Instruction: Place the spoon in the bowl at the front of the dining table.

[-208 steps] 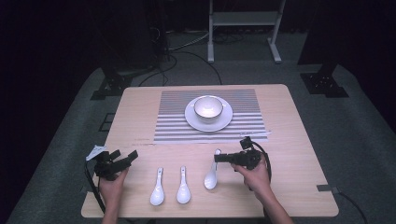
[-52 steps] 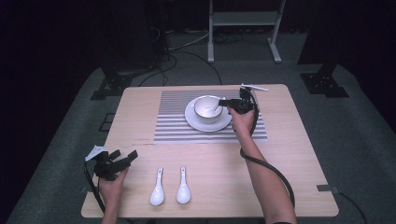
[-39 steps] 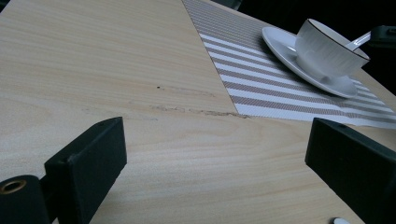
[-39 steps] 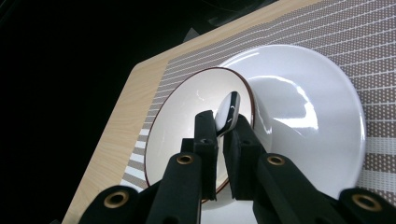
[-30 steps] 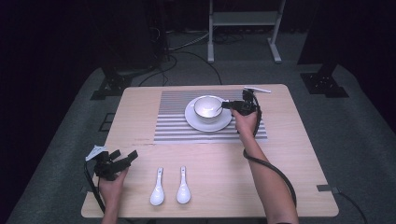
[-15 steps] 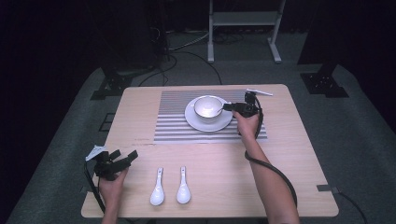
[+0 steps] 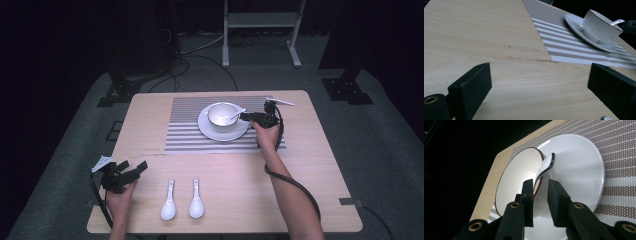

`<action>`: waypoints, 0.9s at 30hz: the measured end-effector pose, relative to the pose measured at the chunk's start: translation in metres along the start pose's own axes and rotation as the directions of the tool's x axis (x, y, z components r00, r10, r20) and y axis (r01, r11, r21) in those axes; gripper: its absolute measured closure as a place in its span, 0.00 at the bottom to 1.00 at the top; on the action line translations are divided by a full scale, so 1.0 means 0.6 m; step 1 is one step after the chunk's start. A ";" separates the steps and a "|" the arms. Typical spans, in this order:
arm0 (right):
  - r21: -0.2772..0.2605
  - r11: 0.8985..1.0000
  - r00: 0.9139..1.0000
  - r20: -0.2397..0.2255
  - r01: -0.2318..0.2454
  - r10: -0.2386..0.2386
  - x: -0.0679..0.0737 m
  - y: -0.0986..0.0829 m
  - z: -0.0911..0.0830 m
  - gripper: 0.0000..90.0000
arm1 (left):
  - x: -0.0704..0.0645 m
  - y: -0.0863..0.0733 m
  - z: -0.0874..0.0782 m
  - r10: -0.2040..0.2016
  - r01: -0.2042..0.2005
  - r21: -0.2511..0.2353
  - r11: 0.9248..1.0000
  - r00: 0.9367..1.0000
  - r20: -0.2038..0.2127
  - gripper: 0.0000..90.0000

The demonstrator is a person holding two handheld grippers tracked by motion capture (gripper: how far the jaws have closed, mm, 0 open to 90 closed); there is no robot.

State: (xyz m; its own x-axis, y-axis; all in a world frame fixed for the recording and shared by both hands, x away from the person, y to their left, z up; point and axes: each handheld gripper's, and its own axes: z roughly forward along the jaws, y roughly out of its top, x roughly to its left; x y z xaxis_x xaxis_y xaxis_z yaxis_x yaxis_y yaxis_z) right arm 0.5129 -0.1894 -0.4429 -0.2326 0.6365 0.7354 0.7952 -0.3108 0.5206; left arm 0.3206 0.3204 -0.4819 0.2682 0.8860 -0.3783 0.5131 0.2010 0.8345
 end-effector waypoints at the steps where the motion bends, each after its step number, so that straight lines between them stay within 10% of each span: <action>1: 0.001 1.000 1.000 -0.004 0.003 -0.003 0.000 -0.001 -0.001 0.82 | 0.000 0.000 0.000 0.001 -0.001 0.000 1.000 1.000 -0.001 0.04; 27: 0.066 0.998 0.993 -0.118 0.023 -0.015 -0.012 -0.047 -0.048 0.55 | -0.001 0.000 0.000 0.002 -0.002 0.007 1.000 1.000 -0.012 0.04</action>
State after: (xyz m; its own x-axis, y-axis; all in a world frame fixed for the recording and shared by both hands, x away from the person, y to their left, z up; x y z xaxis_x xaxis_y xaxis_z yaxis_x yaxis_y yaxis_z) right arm 0.4761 -0.2058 -0.4501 -0.3091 0.5533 0.7735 0.8248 -0.2490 0.5077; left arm 0.3203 0.3196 -0.4818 0.2592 0.8913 -0.3721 0.5183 0.1968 0.8323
